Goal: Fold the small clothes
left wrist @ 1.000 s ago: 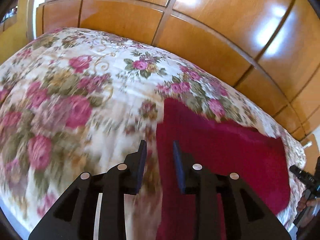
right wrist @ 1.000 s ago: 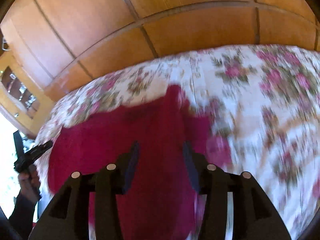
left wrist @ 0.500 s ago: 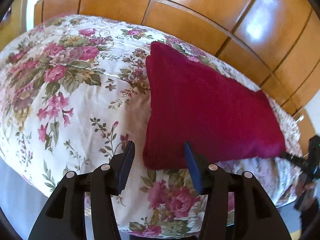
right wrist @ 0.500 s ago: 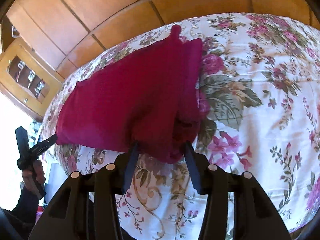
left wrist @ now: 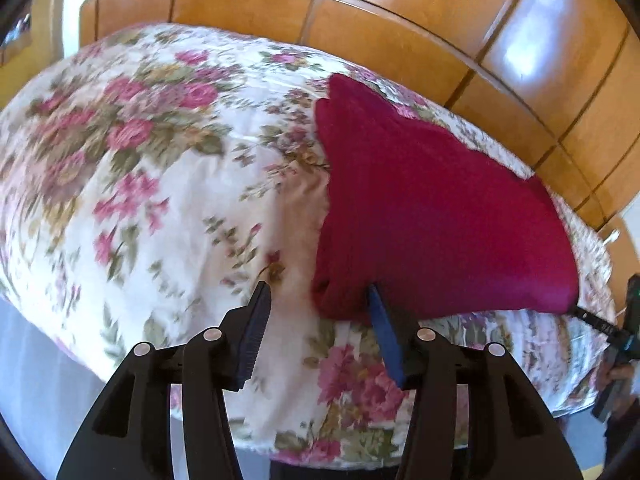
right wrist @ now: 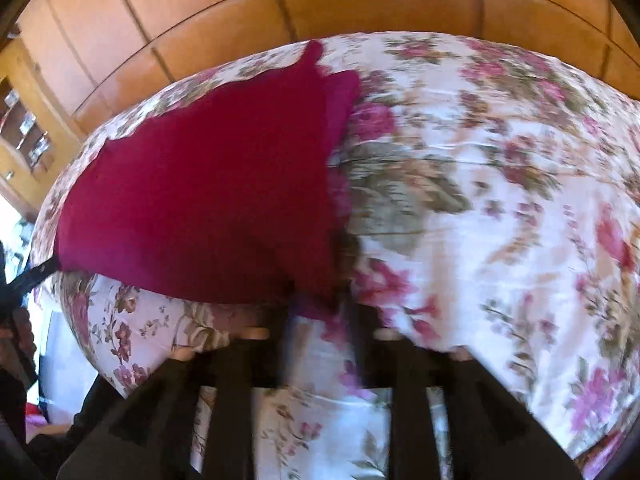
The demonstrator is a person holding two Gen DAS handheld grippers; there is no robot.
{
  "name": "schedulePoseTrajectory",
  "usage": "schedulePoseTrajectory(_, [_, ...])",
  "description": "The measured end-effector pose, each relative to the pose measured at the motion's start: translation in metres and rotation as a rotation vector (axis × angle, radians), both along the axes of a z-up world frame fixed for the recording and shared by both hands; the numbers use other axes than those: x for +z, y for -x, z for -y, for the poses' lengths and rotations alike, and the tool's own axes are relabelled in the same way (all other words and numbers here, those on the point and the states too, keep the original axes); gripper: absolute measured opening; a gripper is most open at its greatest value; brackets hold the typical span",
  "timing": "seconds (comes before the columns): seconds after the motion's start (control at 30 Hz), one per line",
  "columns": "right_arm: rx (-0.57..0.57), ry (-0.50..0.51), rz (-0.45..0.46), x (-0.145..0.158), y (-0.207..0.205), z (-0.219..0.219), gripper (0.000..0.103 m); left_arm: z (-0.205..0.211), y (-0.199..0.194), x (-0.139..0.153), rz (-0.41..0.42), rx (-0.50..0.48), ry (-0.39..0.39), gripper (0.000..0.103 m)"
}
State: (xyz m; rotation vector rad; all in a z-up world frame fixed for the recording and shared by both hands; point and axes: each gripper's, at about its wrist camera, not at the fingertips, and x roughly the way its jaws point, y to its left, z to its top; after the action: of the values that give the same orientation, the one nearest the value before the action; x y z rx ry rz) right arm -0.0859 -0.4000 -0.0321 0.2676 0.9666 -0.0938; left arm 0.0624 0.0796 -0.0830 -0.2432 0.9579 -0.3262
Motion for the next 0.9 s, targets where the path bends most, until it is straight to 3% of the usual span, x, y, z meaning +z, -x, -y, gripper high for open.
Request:
schedulePoseTrajectory(0.13, [-0.039,0.036,0.067,0.025,0.008,-0.002,0.055,-0.028,0.016,-0.002,-0.013,0.067,0.088,0.050])
schedulePoseTrajectory(0.23, [-0.022,0.037,0.140,0.046,-0.005,-0.021,0.066,-0.035,0.027,0.002,0.013,0.063,0.123,0.050])
schedulePoseTrajectory(0.3, [0.016,0.036,0.184,0.056,-0.023,-0.040,0.081,-0.032,0.030,0.004,0.021,0.042,0.151,0.058])
schedulePoseTrajectory(0.5, [0.106,0.038,0.199,0.052,-0.090,-0.084,0.083,-0.007,0.008,0.001,0.024,0.003,0.136,0.058])
schedulePoseTrajectory(0.53, [0.102,0.043,0.197,0.050,-0.101,-0.085,0.083,-0.004,0.002,-0.002,0.016,-0.006,0.134,0.047])
schedulePoseTrajectory(0.57, [0.094,0.057,0.195,0.047,-0.111,-0.086,0.083,0.000,-0.004,-0.004,0.003,-0.017,0.128,0.026])
schedulePoseTrajectory(0.63, [0.071,0.089,0.188,0.042,-0.131,-0.086,0.083,0.007,-0.013,-0.008,-0.018,-0.017,0.109,0.018])
schedulePoseTrajectory(0.77, [-0.008,0.176,0.094,0.004,-0.156,-0.066,0.084,0.015,-0.008,-0.009,-0.005,-0.004,0.012,0.016])
schedulePoseTrajectory(0.83, [0.007,0.161,0.185,-0.010,-0.146,-0.061,0.085,0.013,-0.004,-0.011,-0.011,0.011,0.014,0.016])
schedulePoseTrajectory(0.9, [0.018,0.182,0.202,-0.011,-0.143,-0.063,0.087,0.011,-0.001,-0.005,-0.002,0.041,0.014,0.021])
